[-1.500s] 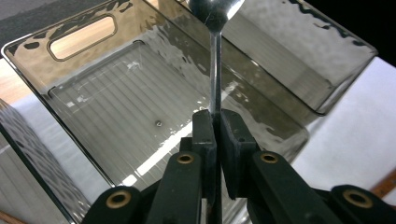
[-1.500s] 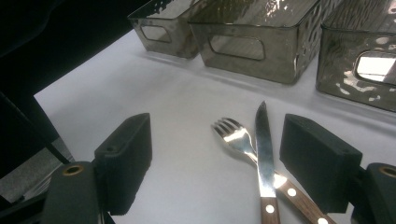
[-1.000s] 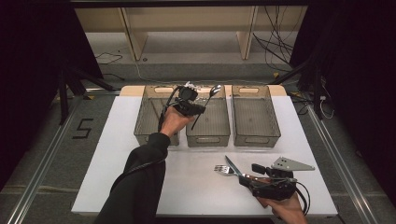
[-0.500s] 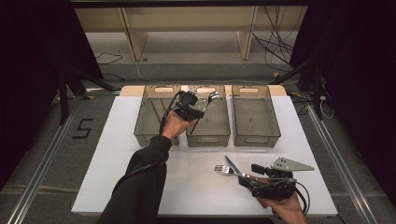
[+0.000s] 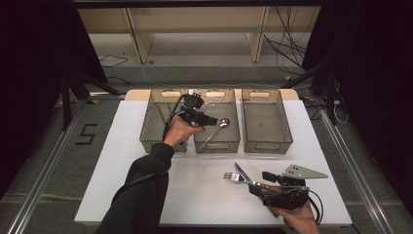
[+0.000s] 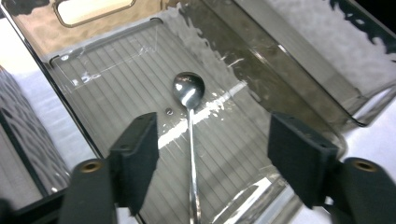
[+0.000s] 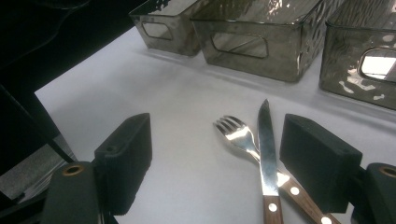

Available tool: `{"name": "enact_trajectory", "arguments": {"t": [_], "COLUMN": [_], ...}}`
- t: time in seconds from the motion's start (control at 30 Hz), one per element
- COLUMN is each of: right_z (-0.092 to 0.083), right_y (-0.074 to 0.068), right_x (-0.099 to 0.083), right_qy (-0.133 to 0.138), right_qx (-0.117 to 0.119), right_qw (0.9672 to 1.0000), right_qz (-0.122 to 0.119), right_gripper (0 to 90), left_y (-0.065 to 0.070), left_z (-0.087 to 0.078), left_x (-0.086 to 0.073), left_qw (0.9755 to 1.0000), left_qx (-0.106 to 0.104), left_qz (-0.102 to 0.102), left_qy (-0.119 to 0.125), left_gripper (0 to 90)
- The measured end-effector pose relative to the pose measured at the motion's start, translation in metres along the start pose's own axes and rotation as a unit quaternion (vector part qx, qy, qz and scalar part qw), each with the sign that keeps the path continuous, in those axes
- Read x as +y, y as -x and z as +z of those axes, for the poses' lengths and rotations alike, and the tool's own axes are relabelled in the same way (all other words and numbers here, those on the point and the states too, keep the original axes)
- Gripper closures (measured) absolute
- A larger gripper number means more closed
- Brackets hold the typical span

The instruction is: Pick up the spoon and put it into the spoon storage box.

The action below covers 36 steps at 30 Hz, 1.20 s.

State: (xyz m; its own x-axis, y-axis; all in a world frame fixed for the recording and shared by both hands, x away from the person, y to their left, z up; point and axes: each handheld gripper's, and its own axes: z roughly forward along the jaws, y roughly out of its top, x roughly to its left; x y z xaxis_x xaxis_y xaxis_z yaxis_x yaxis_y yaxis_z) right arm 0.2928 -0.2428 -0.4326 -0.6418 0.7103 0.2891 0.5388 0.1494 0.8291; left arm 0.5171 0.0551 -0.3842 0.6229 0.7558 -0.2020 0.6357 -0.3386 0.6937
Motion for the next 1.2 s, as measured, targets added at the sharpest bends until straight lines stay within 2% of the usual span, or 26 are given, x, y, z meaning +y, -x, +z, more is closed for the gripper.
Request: {"name": "enact_trajectory", "arguments": {"t": [0.3,0.43,0.57,0.83,1.1,1.2], "right_z": [0.001,0.002,0.002,0.002,0.003,0.003], "right_y": [-0.001,-0.001,-0.001,-0.001,-0.001,0.000], "right_x": [0.000,0.000,0.000,0.000,-0.001,-0.001], "right_qy": [-0.003,-0.005,-0.005,-0.004,-0.007,-0.007], "right_qx": [-0.003,-0.003,-0.004,-0.006,-0.007,-0.007], "right_qw": [1.0000,1.0000,1.0000,1.0000,1.0000,0.9999], "right_qz": [0.000,0.002,0.002,0.001,0.000,0.001], "right_gripper": [25.9,25.9,25.9,25.9,25.9,25.9], "left_y": [-0.002,-0.002,-0.004,-0.008,-0.009,-0.007], "left_z": [-0.031,-0.044,-0.058,-0.080,-0.092,-0.094], "left_x": [-0.016,-0.026,-0.038,-0.065,-0.089,-0.095], "left_qw": [0.9991,0.9986,0.9973,0.9958,0.9948,0.9945], "left_qx": [-0.025,-0.030,-0.038,-0.037,-0.039,-0.040], "left_qz": [-0.009,-0.005,-0.004,-0.006,-0.004,0.003], "left_qy": [0.031,0.043,0.062,0.084,0.094,0.097], "left_gripper": [19.6,15.9,15.6,15.6,15.6,15.6]}}
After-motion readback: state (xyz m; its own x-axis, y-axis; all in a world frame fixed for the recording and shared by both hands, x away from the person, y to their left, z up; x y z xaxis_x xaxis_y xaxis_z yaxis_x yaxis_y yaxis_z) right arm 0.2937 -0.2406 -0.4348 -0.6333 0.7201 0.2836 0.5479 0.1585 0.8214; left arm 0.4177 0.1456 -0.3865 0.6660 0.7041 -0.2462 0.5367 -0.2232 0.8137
